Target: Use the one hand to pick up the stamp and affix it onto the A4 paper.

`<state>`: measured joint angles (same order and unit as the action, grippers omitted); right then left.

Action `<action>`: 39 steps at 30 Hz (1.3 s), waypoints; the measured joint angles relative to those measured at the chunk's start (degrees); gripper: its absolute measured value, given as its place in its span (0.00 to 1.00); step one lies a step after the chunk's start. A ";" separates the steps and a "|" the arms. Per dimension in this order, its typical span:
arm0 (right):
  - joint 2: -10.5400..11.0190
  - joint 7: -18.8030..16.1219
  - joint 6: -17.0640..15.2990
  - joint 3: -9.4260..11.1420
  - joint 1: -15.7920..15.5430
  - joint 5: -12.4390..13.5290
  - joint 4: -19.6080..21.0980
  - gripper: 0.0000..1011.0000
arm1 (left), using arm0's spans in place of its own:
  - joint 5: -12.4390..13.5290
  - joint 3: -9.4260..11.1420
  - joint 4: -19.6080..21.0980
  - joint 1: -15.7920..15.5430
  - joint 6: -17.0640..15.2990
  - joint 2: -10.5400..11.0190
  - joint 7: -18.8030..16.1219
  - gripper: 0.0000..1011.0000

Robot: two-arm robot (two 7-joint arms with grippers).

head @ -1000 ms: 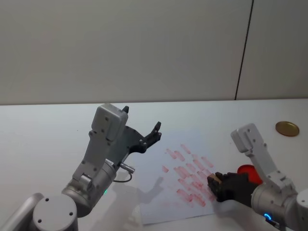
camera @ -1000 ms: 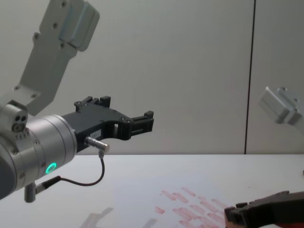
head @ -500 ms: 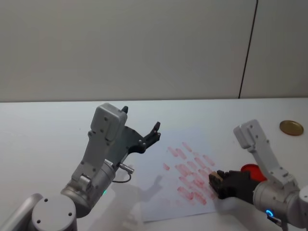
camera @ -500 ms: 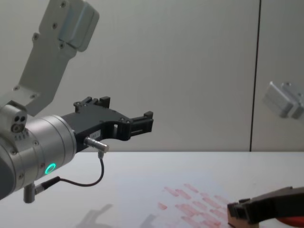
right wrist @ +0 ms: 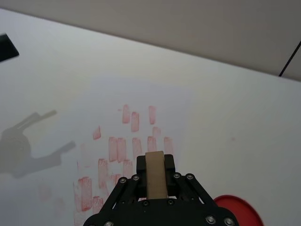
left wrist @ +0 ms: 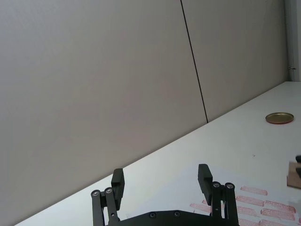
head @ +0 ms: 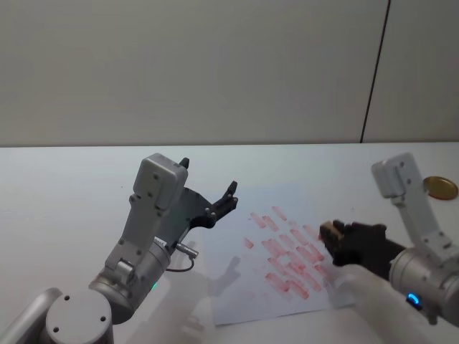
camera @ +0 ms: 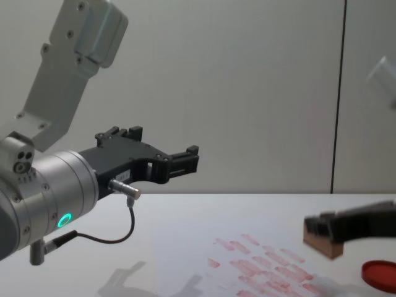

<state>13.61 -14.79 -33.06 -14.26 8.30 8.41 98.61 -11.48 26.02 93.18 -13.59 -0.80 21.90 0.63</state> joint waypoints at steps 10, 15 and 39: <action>1.15 4.37 5.15 1.76 -1.37 1.00 3.46 0.20 | 0.00 0.00 0.00 0.00 0.00 0.00 0.00 0.98; 1.87 6.61 5.60 2.79 -2.07 1.45 4.66 0.20 | 0.00 0.00 0.00 0.00 0.00 0.00 0.00 0.98; 3.35 8.89 2.66 5.35 -3.30 4.25 -0.17 0.20 | 0.00 0.00 0.00 0.00 0.00 0.00 0.00 0.98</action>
<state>16.96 -5.90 -30.40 -8.91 5.00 12.66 98.43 -11.48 26.03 93.18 -13.59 -0.80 21.90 0.63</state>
